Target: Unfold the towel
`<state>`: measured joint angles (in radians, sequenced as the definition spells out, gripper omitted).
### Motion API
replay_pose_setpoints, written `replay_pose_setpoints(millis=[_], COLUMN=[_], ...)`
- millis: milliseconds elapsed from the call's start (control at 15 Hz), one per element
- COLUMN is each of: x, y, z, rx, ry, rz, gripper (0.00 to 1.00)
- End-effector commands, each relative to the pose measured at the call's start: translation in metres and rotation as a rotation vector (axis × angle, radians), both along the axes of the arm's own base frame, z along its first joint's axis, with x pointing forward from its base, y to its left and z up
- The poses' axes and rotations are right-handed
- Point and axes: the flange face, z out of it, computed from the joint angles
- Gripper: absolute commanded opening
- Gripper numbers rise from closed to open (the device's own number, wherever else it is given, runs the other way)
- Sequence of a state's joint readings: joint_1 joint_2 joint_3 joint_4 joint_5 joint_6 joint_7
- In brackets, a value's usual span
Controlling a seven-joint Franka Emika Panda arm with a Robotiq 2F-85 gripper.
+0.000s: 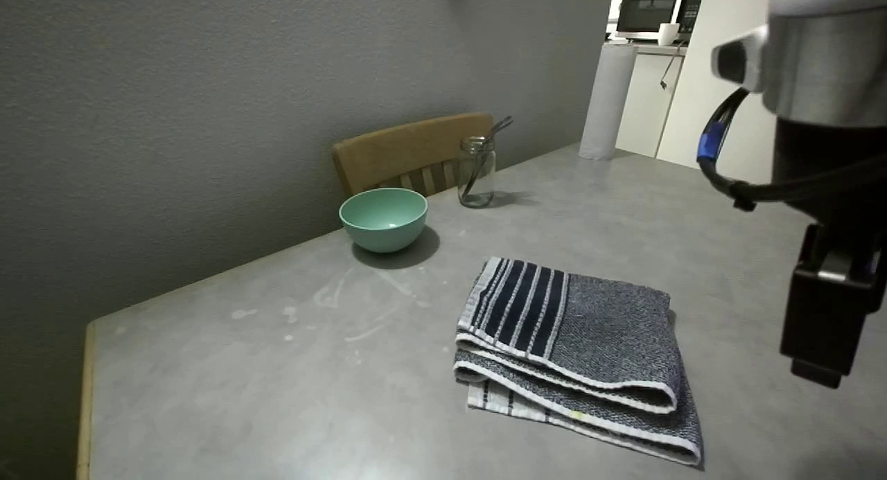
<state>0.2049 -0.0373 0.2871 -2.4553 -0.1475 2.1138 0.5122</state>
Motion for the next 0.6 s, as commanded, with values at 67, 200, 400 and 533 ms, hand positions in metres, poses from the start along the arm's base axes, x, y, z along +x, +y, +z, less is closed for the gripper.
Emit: replay_pose_setpoints(millis=[67,200,400,533], x=[0.006,0.008,0.008,0.008], y=[0.008,0.007,0.008,0.009], z=[-0.015,-0.021,-0.017,-0.016], rx=[0.015,0.017,0.019,0.019], ry=[0.038,0.054,0.044,0.043], rz=[0.042,0.045,0.047,0.047], gripper=[1.00,1.00,1.00,1.00])
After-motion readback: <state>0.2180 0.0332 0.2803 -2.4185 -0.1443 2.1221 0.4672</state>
